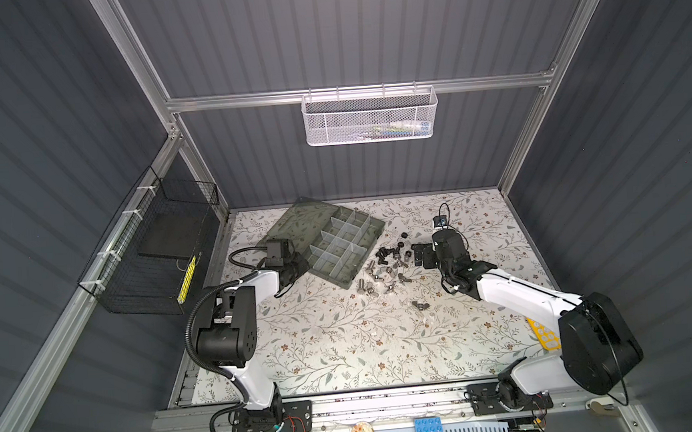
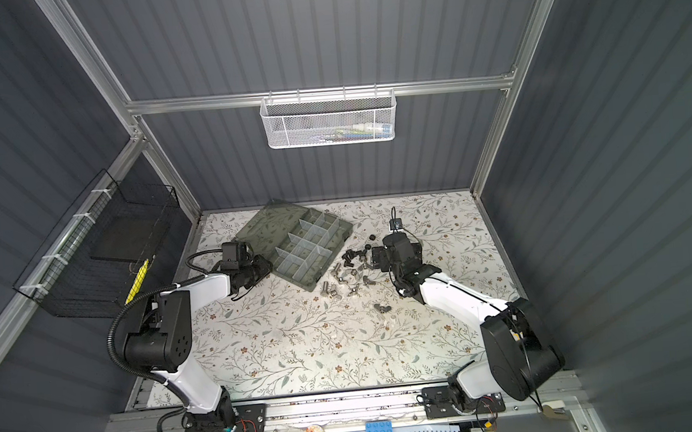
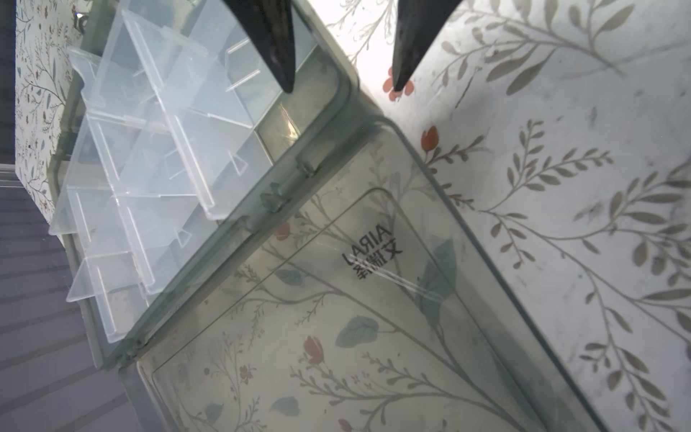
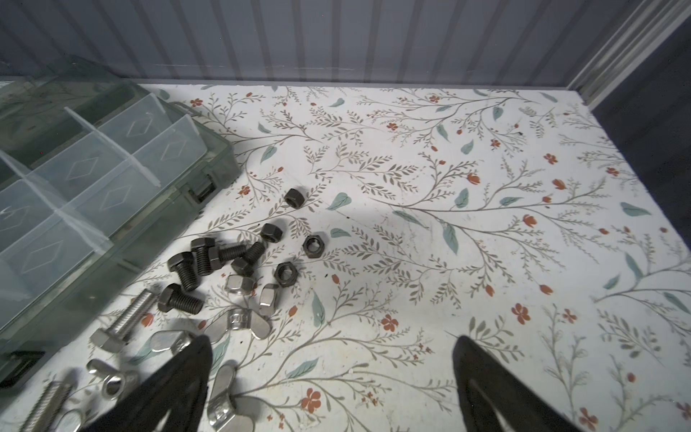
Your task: Sort the screws and nuts into containers
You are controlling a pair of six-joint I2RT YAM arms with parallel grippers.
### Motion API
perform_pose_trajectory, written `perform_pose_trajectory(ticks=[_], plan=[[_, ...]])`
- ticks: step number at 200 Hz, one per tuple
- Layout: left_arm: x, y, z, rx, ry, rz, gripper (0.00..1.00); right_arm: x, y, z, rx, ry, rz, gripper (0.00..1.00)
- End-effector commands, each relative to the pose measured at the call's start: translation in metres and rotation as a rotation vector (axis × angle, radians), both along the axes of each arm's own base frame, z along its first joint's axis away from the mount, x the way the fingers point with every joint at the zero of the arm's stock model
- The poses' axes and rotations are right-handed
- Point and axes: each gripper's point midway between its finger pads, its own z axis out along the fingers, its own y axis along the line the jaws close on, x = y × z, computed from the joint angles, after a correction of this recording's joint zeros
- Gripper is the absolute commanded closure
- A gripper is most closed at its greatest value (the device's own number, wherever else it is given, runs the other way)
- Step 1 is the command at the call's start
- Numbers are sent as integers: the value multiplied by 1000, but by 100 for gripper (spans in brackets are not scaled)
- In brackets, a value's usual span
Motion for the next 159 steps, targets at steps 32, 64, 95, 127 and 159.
perform_pose_trajectory(ticks=[32,64,95,127,159], plan=[[-34,11,-8,64,61,-4,65,6,-11,-4,-74,42,-81,1],[-48,11,-13,62,102,-9,68,9,-8,-12,-75,70,-77,1],[-64,10,-6,42,95,-11,68,11,-2,-19,-75,101,-56,1],[-76,2,-4,-15,94,-28,67,13,6,-25,-48,150,-40,1],[-84,-4,-2,-38,96,-48,63,11,18,-31,-7,193,10,1]])
